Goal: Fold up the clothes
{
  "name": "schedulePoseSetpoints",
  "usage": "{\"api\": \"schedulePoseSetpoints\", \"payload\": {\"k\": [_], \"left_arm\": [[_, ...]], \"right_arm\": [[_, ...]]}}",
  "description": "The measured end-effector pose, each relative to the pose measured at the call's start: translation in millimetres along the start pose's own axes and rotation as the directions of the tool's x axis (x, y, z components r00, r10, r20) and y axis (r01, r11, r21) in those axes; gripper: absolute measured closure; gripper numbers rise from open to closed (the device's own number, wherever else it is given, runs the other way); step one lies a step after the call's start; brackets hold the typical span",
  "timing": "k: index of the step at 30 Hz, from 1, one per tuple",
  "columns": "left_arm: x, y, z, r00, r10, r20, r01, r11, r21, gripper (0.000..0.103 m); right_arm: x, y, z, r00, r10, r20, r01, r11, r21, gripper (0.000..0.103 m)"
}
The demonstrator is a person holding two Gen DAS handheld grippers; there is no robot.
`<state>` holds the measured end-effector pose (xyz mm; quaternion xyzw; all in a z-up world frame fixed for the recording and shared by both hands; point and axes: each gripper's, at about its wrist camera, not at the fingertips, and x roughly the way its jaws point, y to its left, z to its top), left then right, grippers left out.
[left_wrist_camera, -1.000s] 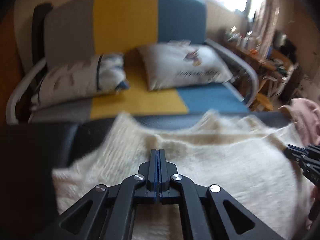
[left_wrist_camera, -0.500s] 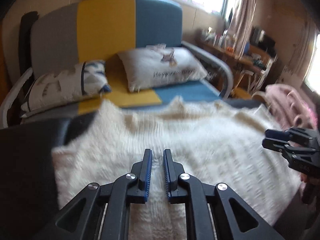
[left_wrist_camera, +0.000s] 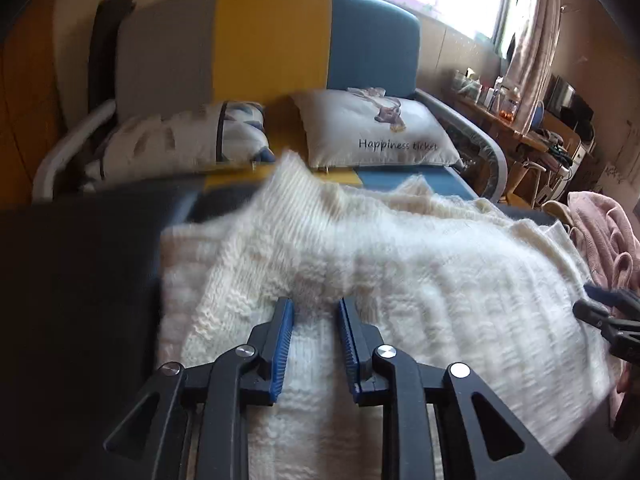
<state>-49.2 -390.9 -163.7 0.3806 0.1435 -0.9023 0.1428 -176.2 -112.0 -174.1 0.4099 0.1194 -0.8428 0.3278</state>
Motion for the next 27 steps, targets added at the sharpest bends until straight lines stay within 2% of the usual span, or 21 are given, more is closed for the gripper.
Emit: {"api": "schedulePoseSetpoints", "payload": {"k": [1, 5, 9, 11, 14, 16, 20, 22, 24, 26, 27], "left_arm": [[-2, 2, 0, 1.000, -0.013, 0.004, 0.013, 1.000, -0.015, 0.080], [-12, 5, 7, 1.000, -0.023, 0.000, 0.023, 0.997, -0.070, 0.080], [-14, -5, 12, 1.000, -0.020, 0.024, 0.021, 0.999, -0.025, 0.080], [-4, -10, 18, 1.000, -0.004, 0.005, 0.004, 1.000, -0.012, 0.080], [7, -10, 15, 0.999, 0.026, -0.019, -0.026, 1.000, -0.011, 0.078], [8, -8, 9, 1.000, 0.027, -0.005, -0.028, 1.000, -0.009, 0.078], [1, -8, 10, 1.000, 0.018, -0.005, -0.018, 1.000, -0.011, 0.078], [-4, -8, 15, 1.000, 0.005, 0.009, -0.005, 1.000, -0.022, 0.078], [-7, -11, 21, 1.000, -0.005, 0.028, 0.005, 1.000, -0.025, 0.078], [-5, -16, 26, 1.000, -0.007, 0.028, 0.007, 1.000, -0.014, 0.078], [-2, -18, 27, 1.000, -0.001, 0.020, 0.002, 1.000, -0.006, 0.078]], "right_arm": [[8, -6, -6, 0.999, 0.006, -0.034, -0.006, 1.000, 0.020, 0.033], [-3, -22, -5, 0.998, 0.070, 0.006, -0.070, 0.990, 0.118, 0.030], [-20, -23, 8, 0.989, 0.132, 0.067, -0.140, 0.979, 0.146, 0.030], [-17, -22, 17, 0.986, 0.150, 0.072, -0.159, 0.976, 0.147, 0.030], [5, -26, 29, 0.994, 0.098, 0.046, -0.105, 0.980, 0.170, 0.030], [29, -38, 26, 0.999, 0.020, -0.030, -0.014, 0.980, 0.198, 0.031], [28, -45, 20, 1.000, 0.027, -0.006, -0.025, 0.984, 0.174, 0.031], [20, -46, 23, 0.998, 0.056, 0.006, -0.056, 0.977, 0.204, 0.031], [8, -41, 32, 0.995, 0.078, 0.062, -0.089, 0.977, 0.192, 0.031], [8, -34, 45, 0.995, 0.053, 0.082, -0.066, 0.985, 0.160, 0.031], [14, -33, 51, 0.998, 0.019, 0.068, -0.029, 0.989, 0.144, 0.031]]}}
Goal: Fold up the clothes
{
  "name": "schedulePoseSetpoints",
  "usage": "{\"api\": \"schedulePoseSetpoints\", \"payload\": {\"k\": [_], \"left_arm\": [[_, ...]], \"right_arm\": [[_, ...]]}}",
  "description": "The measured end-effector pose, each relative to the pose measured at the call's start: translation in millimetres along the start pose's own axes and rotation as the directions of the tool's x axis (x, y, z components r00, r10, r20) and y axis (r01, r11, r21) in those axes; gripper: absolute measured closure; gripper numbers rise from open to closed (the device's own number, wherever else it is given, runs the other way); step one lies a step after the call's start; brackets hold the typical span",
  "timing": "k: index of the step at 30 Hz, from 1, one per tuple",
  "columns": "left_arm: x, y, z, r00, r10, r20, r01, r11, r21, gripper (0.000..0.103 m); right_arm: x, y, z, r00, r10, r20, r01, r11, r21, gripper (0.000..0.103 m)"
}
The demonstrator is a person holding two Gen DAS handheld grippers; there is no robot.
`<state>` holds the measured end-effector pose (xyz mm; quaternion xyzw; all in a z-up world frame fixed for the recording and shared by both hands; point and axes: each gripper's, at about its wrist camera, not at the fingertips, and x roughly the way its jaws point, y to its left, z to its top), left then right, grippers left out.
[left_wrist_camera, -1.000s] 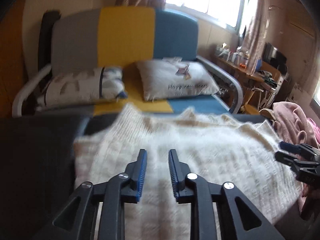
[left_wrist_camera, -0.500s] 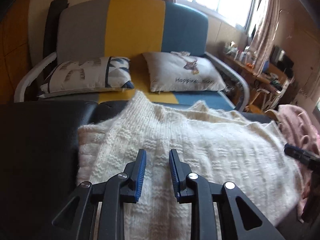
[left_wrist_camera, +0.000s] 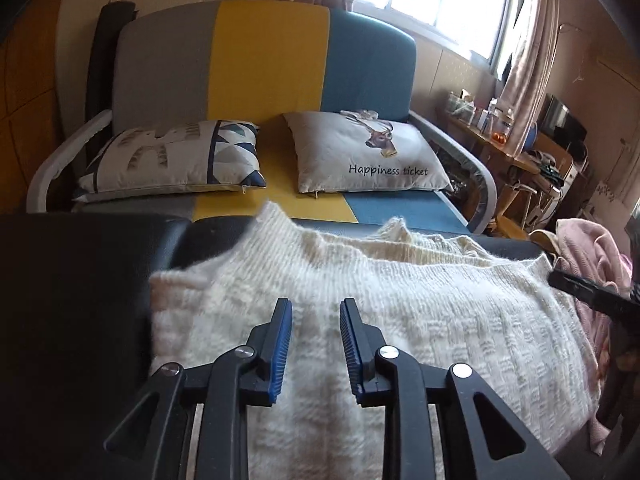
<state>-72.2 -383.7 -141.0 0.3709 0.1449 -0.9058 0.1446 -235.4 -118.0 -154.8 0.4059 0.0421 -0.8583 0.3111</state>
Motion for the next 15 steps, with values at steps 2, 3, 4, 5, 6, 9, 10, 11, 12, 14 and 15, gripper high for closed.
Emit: {"api": "schedulePoseSetpoints", "payload": {"k": [2, 3, 4, 5, 6, 9, 10, 11, 12, 14, 15], "left_arm": [[12, -6, -1, 0.998, 0.030, -0.046, -0.028, 0.999, 0.041, 0.078], [19, -7, -3, 0.997, 0.047, -0.068, -0.044, 0.997, 0.058, 0.078], [21, -7, -5, 0.997, 0.044, -0.058, -0.040, 0.998, 0.056, 0.078], [21, -6, -6, 0.998, 0.038, -0.050, -0.035, 0.998, 0.052, 0.078], [17, -3, -5, 0.999, 0.025, -0.046, -0.023, 0.999, 0.036, 0.078], [7, 7, -4, 0.999, -0.010, -0.033, 0.010, 1.000, -0.007, 0.078], [2, 10, -4, 1.000, -0.014, -0.022, 0.014, 1.000, -0.012, 0.078], [-3, 14, -4, 1.000, -0.011, -0.006, 0.011, 1.000, -0.011, 0.078], [-6, 18, -3, 1.000, -0.005, 0.007, 0.005, 1.000, -0.011, 0.078], [-10, 26, -3, 1.000, 0.017, 0.007, -0.017, 1.000, -0.013, 0.078], [-10, 31, -2, 1.000, 0.027, 0.000, -0.027, 0.999, -0.022, 0.078]], "right_arm": [[18, 4, 10, 0.993, -0.109, -0.036, 0.107, 0.993, -0.055, 0.031], [31, 3, 10, 0.987, -0.140, -0.076, 0.134, 0.987, -0.084, 0.031], [43, 2, 7, 0.979, -0.160, -0.128, 0.147, 0.983, -0.106, 0.031], [52, 0, 2, 0.973, -0.182, -0.141, 0.164, 0.978, -0.128, 0.031], [51, -2, 0, 0.978, -0.176, -0.109, 0.161, 0.978, -0.132, 0.031], [39, -8, 1, 0.981, -0.171, -0.090, 0.165, 0.984, -0.069, 0.031], [31, -3, 2, 0.987, -0.145, -0.070, 0.141, 0.988, -0.060, 0.031], [23, 2, 4, 0.992, -0.114, -0.048, 0.112, 0.992, -0.055, 0.031], [16, 8, 6, 0.996, -0.083, -0.025, 0.082, 0.995, -0.050, 0.031], [6, 33, 7, 1.000, 0.006, -0.004, -0.006, 0.997, -0.079, 0.031], [5, 44, 8, 0.999, 0.050, -0.007, -0.050, 0.995, -0.092, 0.031]]}}
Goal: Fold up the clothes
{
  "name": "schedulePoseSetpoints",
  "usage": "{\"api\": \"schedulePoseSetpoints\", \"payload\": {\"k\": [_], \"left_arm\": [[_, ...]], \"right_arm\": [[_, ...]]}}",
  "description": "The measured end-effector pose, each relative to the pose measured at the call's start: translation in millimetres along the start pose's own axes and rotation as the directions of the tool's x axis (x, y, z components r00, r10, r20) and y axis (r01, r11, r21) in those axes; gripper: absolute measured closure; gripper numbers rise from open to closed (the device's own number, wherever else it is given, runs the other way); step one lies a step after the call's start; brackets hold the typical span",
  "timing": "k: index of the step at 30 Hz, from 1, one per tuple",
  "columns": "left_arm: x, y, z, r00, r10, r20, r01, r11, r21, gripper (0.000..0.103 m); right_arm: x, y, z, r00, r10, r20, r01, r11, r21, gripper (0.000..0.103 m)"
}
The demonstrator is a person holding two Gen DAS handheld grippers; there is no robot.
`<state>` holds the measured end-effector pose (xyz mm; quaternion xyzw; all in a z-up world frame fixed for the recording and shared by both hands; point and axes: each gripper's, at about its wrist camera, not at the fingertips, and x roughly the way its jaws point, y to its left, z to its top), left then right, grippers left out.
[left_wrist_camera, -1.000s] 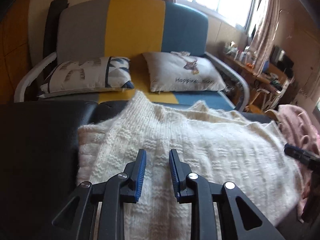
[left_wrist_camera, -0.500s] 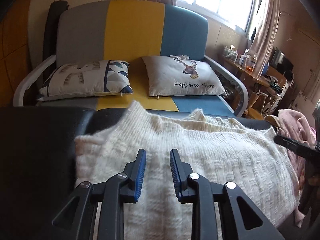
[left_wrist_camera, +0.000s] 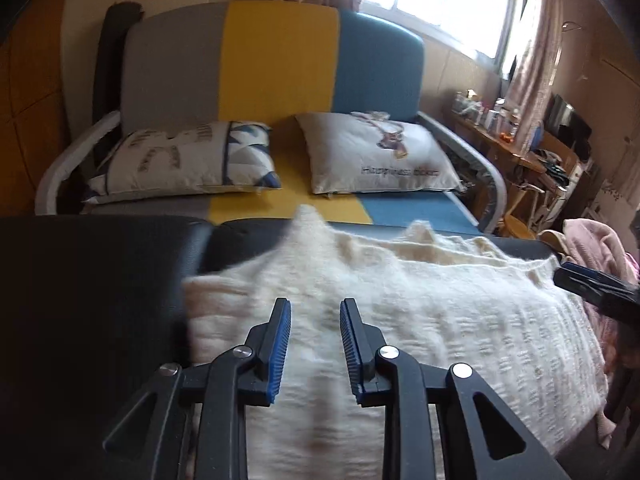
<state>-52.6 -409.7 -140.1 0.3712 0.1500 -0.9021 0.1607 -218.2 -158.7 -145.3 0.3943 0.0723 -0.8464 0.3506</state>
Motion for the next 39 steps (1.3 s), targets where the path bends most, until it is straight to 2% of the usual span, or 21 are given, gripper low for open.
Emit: {"api": "schedulePoseSetpoints", "payload": {"k": [2, 5, 7, 10, 14, 19, 21, 22, 23, 26, 28, 30, 32, 34, 36, 37, 39], "left_arm": [[1, 6, 2, 1.000, 0.008, -0.011, -0.008, 1.000, 0.001, 0.078], [5, 14, 8, 1.000, 0.014, -0.023, -0.013, 1.000, 0.028, 0.078], [11, 16, 16, 0.999, 0.042, -0.026, -0.040, 0.997, 0.066, 0.078], [22, 16, 25, 0.998, 0.038, -0.050, -0.030, 0.989, 0.143, 0.078], [34, 20, 30, 0.991, -0.071, -0.117, 0.093, 0.977, 0.190, 0.078], [52, 26, 34, 0.966, -0.167, -0.199, 0.200, 0.967, 0.158, 0.078], [60, 30, 37, 0.954, -0.198, -0.227, 0.228, 0.967, 0.116, 0.078], [62, 32, 39, 0.955, -0.189, -0.230, 0.216, 0.972, 0.097, 0.082], [62, 33, 41, 0.957, -0.180, -0.225, 0.203, 0.976, 0.083, 0.098], [41, 27, 39, 0.981, -0.154, -0.117, 0.166, 0.980, 0.106, 0.099], [27, 23, 36, 0.990, -0.134, -0.041, 0.137, 0.985, 0.105, 0.099], [30, 23, 33, 0.996, -0.086, -0.033, 0.088, 0.993, 0.081, 0.099], [46, 22, 26, 0.997, -0.017, -0.075, 0.023, 0.996, 0.085, 0.098], [55, 20, 20, 0.994, 0.013, -0.107, -0.004, 0.996, 0.085, 0.096], [48, 21, 21, 0.995, 0.023, -0.092, -0.017, 0.998, 0.059, 0.093], [40, 23, 23, 0.997, 0.005, -0.078, -0.002, 0.999, 0.034, 0.092], [24, 26, 26, 1.000, 0.004, -0.028, -0.004, 1.000, 0.012, 0.090]], "right_arm": [[8, 34, 2, 0.997, 0.070, -0.033, -0.073, 0.995, -0.074, 0.031], [22, 73, -4, 0.994, 0.078, -0.072, -0.089, 0.982, -0.167, 0.031], [34, 91, -9, 0.991, 0.077, -0.106, -0.097, 0.975, -0.201, 0.031], [49, 93, -19, 0.986, 0.079, -0.143, -0.106, 0.976, -0.188, 0.029], [50, 90, -22, 0.986, 0.097, -0.137, -0.121, 0.976, -0.179, 0.029], [48, 90, -22, 0.986, 0.100, -0.137, -0.126, 0.973, -0.195, 0.029], [47, 90, -22, 0.986, 0.101, -0.136, -0.127, 0.972, -0.196, 0.029], [47, 90, -22, 0.986, 0.102, -0.135, -0.127, 0.972, -0.197, 0.029], [45, 90, -22, 0.986, 0.099, -0.131, -0.125, 0.971, -0.202, 0.029], [40, 89, -20, 0.991, 0.081, -0.109, -0.103, 0.971, -0.214, 0.036], [40, 86, -21, 0.993, 0.069, -0.096, -0.088, 0.974, -0.211, 0.037], [44, 83, -23, 0.994, 0.070, -0.089, -0.086, 0.977, -0.195, 0.037], [46, 83, -25, 0.995, 0.067, -0.078, -0.081, 0.979, -0.188, 0.037], [44, 85, -24, 0.995, 0.061, -0.081, -0.076, 0.978, -0.196, 0.037], [41, 86, -22, 0.994, 0.054, -0.092, -0.073, 0.975, -0.208, 0.037], [39, 87, -20, 0.994, 0.057, -0.095, -0.076, 0.975, -0.209, 0.037], [34, 87, -17, 0.991, 0.091, -0.099, -0.108, 0.977, -0.185, 0.037]]}}
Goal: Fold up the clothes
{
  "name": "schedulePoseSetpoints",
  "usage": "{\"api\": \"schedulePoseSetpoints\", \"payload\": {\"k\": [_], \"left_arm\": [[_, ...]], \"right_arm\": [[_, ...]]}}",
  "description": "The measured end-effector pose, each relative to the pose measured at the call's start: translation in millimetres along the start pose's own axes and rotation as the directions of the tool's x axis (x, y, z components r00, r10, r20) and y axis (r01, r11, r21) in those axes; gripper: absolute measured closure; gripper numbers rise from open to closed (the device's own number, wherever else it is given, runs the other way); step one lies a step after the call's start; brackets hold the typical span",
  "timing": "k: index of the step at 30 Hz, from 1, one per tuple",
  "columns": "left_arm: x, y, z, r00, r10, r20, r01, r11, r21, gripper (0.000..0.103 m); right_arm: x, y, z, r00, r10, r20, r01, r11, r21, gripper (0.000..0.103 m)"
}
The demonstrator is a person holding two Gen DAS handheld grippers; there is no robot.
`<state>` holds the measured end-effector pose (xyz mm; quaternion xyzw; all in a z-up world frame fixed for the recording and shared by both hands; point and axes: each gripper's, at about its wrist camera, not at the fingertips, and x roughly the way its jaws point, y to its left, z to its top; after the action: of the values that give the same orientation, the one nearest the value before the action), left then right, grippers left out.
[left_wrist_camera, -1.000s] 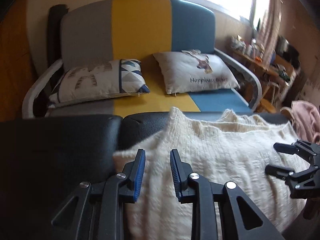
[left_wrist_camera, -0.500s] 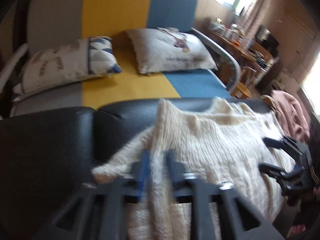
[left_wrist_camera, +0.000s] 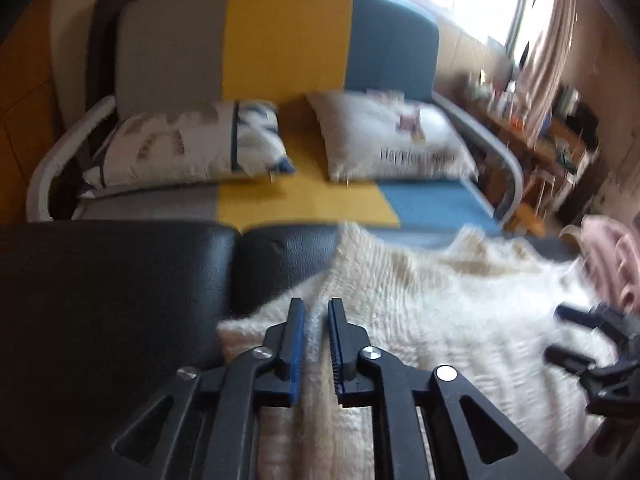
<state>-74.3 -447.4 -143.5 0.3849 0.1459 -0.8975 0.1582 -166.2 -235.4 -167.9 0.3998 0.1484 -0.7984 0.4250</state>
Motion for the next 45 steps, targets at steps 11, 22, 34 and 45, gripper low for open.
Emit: {"api": "schedulePoseSetpoints", "payload": {"k": [11, 22, 34, 45], "left_arm": [[21, -68, 5, 0.978, -0.144, -0.148, 0.182, 0.940, 0.289, 0.085], [40, -78, -5, 0.984, -0.117, -0.131, 0.150, 0.949, 0.276, 0.102], [41, -77, 0, 0.995, -0.080, -0.056, 0.091, 0.969, 0.231, 0.103], [15, -79, 1, 0.982, -0.184, -0.034, 0.187, 0.957, 0.221, 0.091]], "right_arm": [[22, 0, 15, 0.997, 0.014, -0.080, -0.012, 1.000, 0.027, 0.037], [19, 6, 5, 1.000, -0.001, -0.023, 0.001, 0.999, -0.032, 0.067], [23, 7, 5, 0.999, -0.047, -0.001, 0.046, 0.998, -0.040, 0.096], [23, 4, 9, 0.998, -0.067, 0.007, 0.067, 0.998, -0.002, 0.096]]}}
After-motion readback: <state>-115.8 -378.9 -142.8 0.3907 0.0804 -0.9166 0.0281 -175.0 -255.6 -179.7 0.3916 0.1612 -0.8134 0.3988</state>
